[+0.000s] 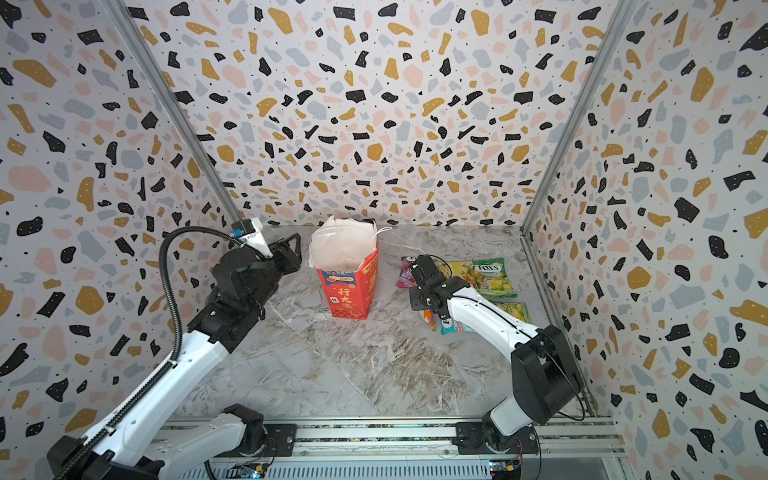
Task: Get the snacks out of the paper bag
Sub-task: 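Lower the orange packet onto the table while the left gripper releases the bag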
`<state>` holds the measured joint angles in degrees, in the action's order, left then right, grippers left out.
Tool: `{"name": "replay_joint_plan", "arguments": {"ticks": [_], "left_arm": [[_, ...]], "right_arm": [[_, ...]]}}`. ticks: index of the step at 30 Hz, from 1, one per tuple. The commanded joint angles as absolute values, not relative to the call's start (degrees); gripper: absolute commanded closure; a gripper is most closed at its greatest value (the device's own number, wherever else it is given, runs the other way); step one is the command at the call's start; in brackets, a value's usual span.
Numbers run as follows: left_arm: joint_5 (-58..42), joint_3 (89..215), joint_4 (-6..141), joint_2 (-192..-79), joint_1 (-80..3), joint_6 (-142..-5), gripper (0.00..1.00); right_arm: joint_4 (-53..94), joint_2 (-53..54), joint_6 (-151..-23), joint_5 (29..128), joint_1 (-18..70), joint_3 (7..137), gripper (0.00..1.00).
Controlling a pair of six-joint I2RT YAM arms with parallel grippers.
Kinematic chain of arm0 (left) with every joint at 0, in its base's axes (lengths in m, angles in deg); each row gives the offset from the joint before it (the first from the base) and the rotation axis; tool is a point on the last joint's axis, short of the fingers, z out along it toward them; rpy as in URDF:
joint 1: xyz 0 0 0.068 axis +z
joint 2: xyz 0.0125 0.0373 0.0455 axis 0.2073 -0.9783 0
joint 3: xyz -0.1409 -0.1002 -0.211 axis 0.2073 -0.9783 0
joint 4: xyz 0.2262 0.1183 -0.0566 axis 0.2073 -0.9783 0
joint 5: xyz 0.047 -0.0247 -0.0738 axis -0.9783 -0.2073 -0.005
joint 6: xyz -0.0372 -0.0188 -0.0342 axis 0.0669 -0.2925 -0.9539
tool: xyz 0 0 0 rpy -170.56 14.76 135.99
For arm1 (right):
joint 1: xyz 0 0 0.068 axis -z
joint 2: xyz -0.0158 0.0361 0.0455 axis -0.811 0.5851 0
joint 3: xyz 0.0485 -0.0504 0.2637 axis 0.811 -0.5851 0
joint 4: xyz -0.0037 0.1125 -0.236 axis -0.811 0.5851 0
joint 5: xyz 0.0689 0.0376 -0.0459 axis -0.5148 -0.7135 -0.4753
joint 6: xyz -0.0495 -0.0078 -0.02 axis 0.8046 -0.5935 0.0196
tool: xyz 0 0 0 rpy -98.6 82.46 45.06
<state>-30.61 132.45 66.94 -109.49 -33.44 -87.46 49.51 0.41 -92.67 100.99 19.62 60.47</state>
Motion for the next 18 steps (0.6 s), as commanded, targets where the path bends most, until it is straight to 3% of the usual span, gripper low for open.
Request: {"name": "replay_joint_plan", "arguments": {"ticks": [1,7,10,18], "left_arm": [[-34.51,126.29,71.78,-108.02,-33.12,-84.54,0.54],[-34.07,118.94,71.69,-107.69,-33.09,-85.09,0.54],[-33.01,116.5,72.35,-108.28,-33.07,-85.83,0.53],[-30.91,116.97,73.42,-109.62,-33.06,-85.28,0.53]], "right_arm": [[51.82,1.12,-95.22,105.9,17.93,62.78,0.84],[50.8,3.48,-99.51,106.11,16.42,61.53,0.76],[48.19,4.31,-100.7,104.69,16.29,60.51,0.67],[41.75,5.77,-102.73,101.3,16.67,60.19,0.63]]}}
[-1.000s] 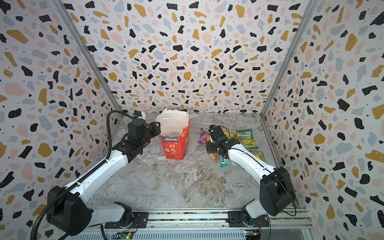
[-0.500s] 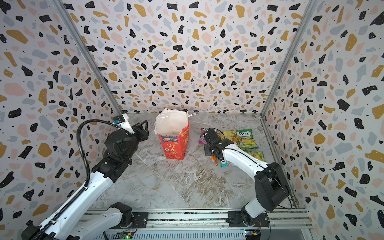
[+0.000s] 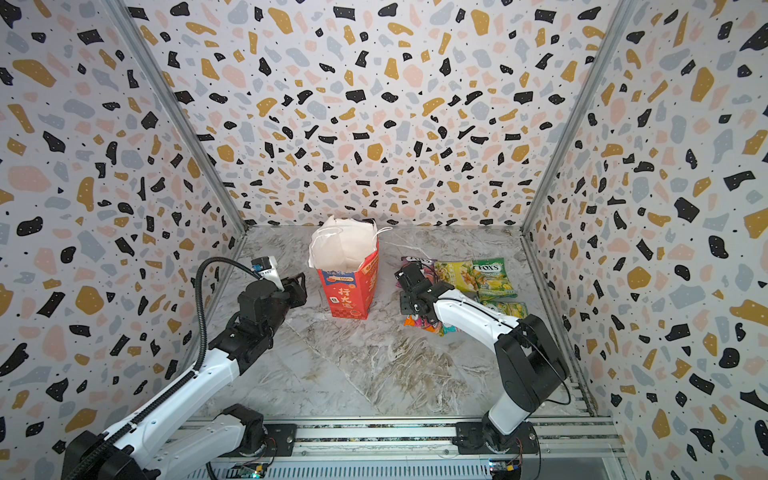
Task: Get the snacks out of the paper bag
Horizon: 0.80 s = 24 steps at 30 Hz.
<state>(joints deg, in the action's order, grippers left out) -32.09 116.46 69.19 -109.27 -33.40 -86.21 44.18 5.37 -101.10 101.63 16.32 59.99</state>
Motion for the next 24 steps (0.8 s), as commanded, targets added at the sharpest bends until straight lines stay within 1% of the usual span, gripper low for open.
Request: {"name": "replay_joint_plan", "arguments": {"ticks": [1,5,9,12,15,17,18,21,22,23,24], "left_arm": [[-30.97,116.98,73.55,-109.92,-33.06,-85.28,0.53],[-30.57,117.15,73.82,-111.58,-33.06,-84.9,0.53],[-31.52,117.19,73.29,-111.57,-33.07,-84.76,0.52],[-32.87,116.72,73.1,-110.13,-33.07,-84.18,0.52],[-35.39,115.61,73.56,-108.54,-33.07,-83.82,0.52],[-36.5,114.95,73.87,-107.94,-33.06,-84.1,0.52],[-36.44,114.83,74.1,-107.96,-33.06,-84.0,0.52],[-36.71,114.69,74.63,-108.65,-33.06,-83.47,0.52],[-37.03,114.6,74.99,-109.0,-33.06,-83.13,0.51],[-36.65,114.29,75.52,-109.35,-33.0,-82.33,0.46],[-35.78,114.24,75.9,-109.7,-32.84,-81.25,0.44]], "right_arm": [[41.1,5.87,-102.65,101.68,16.74,60.14,0.63],[39.27,6.61,-102.41,102.39,17.97,59.81,0.63],[39.23,7.68,-100.78,101.79,19.12,60.41,0.58],[38.64,5.59,-99.09,101.25,19.09,60.76,0.56],[32.72,1.39,-96.43,97.37,18.38,58.03,0.54],[28.97,0.14,-93.85,88.77,18.22,56.44,0.53],[28.72,0.28,-93.54,86.41,17.95,56.42,0.55],[28.3,2.37,-93.49,85.93,16.13,55.53,0.69],[28.3,3.59,-93.76,85.53,16.06,55.17,0.76],[28.33,4.89,-93.94,85.27,16.13,55.03,0.8],[28.26,5.85,-93.96,85.72,16.13,54.98,0.81]]}}
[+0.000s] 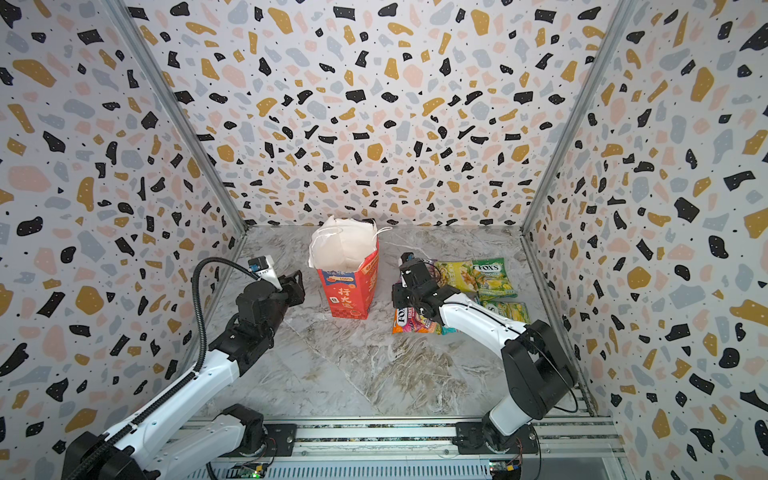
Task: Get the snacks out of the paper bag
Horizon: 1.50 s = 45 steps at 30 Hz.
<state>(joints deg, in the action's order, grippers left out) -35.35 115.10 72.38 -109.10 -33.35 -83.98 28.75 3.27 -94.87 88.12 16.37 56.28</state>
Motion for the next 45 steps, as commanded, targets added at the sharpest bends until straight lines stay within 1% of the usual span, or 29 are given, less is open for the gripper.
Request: {"name": "replay_joint_plan", "arguments": {"ticks": [1,4,9,12,16,21,22,23,25,28,29,30,31,32,33,35,38,42,43,45], "left_arm": [[-36.12,114.37,75.53,-109.97,-32.72,-80.67,0.43],[-41.04,113.36,75.27,-109.68,-32.53,-79.93,0.36],[-50.66,107.82,81.94,-107.4,-32.4,-79.21,0.36],[-54.51,104.37,87.42,-105.95,-32.46,-77.5,0.34],[-60.42,102.16,91.12,-105.6,-32.36,-75.34,0.33],[-64.05,98.77,97.73,-106.14,-32.36,-72.41,0.32],[-64.89,97.61,100.1,-106.52,-32.37,-71.7,0.3],[-66.28,96.75,102.26,-107.1,-32.36,-71.45,0.26],[-67.86,95.99,105.45,-108.46,-32.36,-69.55,0.25],[-71.11,96.05,108.38,-111.12,-32.2,-66.06,0.23],[-71.29,96.18,108.7,-111.74,-32.12,-65.15,0.22],[-70.78,95.95,109.57,-112.35,-32.07,-63.84,0.22],[-70.16,95.36,111.1,-112.91,-31.93,-62.85,0.22],[-69.23,94.64,112.06,-113.42,-31.72,-62.21,0.22],[-68.38,94.07,112.74,-113.65,-31.48,-61.84,0.21],[-67.95,92.95,113.96,-114.51,-30.78,-61.56,0.21],[-68.64,92.58,114.11,-116.35,-28.62,-63.43,0.21],[-65.7,93.49,115.9,-122.03,-25.71,-63.01,0.2],[-63.48,93.5,117.04,-123.8,-24.93,-62.78,0.21],[-62.67,92.64,120.96,-126.39,-23.99,-63.05,0.21]], "right_arm": [[27.47,6.77,-93.75,85.67,15.92,54.65,0.81],[26.98,9.77,-92.96,86.81,14.98,54.95,0.82],[26.82,14.98,-92.72,92.08,14.46,56.08,0.81],[27.6,16.06,-93.03,94.41,14.39,56.69,0.8],[28.06,16.68,-94.03,96.23,14.88,56.42,0.78],[25.93,12.08,-92.58,93.53,14.98,55.81,0.74],[24.56,10.23,-92.16,93.64,14.84,55.28,0.73],[22.87,8.08,-91.92,93.63,14.79,54.68,0.72],[19.64,4.05,-91.53,93.25,15.36,53.53,0.7],[11.63,-2.85,-90.72,96.29,17.07,49.58,0.63],[7.92,-5.44,-89.94,99.15,17.65,47.5,0.6],[3.71,-7.38,-88.8,102.63,17.96,44.85,0.54],[-1.64,-9.76,-86.81,106.81,18.05,41.66,0.46],[-6.33,-12.01,-84.44,110.19,18.35,38.69,0.35],[-9.64,-13.81,-82.04,112.96,18.52,36.58,0.29],[-14.14,-18.03,-78.33,118.58,19.46,32.93,0.2],[-21.3,-21.07,-72.16,122.74,22.96,26.77,0.14],[-23.61,-21.5,-71.2,126.05,30.17,20.67,0.12],[-23.86,-21.43,-70.99,126.97,31.22,19.05,0.11],[-27.51,-20.39,-69.32,126.99,32.26,15.37,0.09]]}}
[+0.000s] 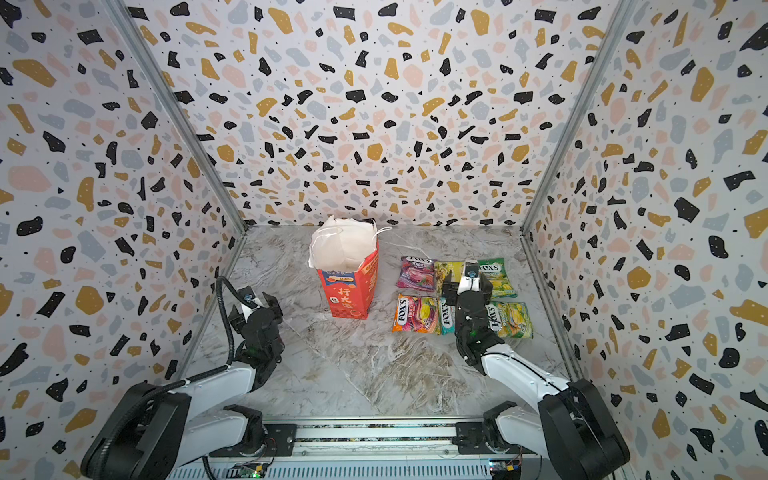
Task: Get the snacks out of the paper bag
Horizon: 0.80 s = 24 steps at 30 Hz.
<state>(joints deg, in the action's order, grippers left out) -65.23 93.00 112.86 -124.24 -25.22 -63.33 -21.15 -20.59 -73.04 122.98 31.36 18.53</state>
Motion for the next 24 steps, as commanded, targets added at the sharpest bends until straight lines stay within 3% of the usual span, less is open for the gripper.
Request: {"name": "replay_joint_plan", "arguments": {"ticks": [1,6,10,13,15,17,20,22,24], "left_arm": [[-60.9,92.23,122.02,-127.7,-23.02,-63.4,0.21],[-52.57,90.78,125.88,-129.7,-21.19,-62.52,0.21],[-47.36,83.79,143.56,-133.78,-21.73,-58.73,0.19],[-46.84,85.57,136.08,-131.3,-22.58,-58.12,0.11],[-48.61,86.81,136.33,-133.2,-22.55,-58.49,0.01],[-47.5,87.96,133.05,-132.55,-21.59,-59.41,0.0],[-47.3,87.79,133.78,-132.68,-21.46,-59.52,0.0],[-47.17,87.7,133.19,-132.24,-21.45,-59.53,0.01],[-47.18,87.66,133.45,-132.24,-21.46,-59.55,0.01]], "right_arm": [[-29.2,-19.4,-69.08,126.83,32.78,13.98,0.09],[-31.78,-13.35,-68.69,120.84,36.32,12.88,0.09],[-40.31,-11.58,-66.73,117.01,38.06,9.32,0.04],[-45.54,-11.24,-68.22,114.23,40.82,6.29,0.03],[-49.6,-9.2,-71.79,110.24,45.32,4.38,0.01],[-47.46,-7.6,-75.21,105.13,50.13,6.06,0.01],[-43.5,-4.72,-72.03,100.58,49.55,9.94,0.01],[-47.71,-2.82,-69.09,95.59,48.72,8.66,0.01],[-56.13,-1.37,-70.57,97.54,49.37,5.3,0.01]]}}
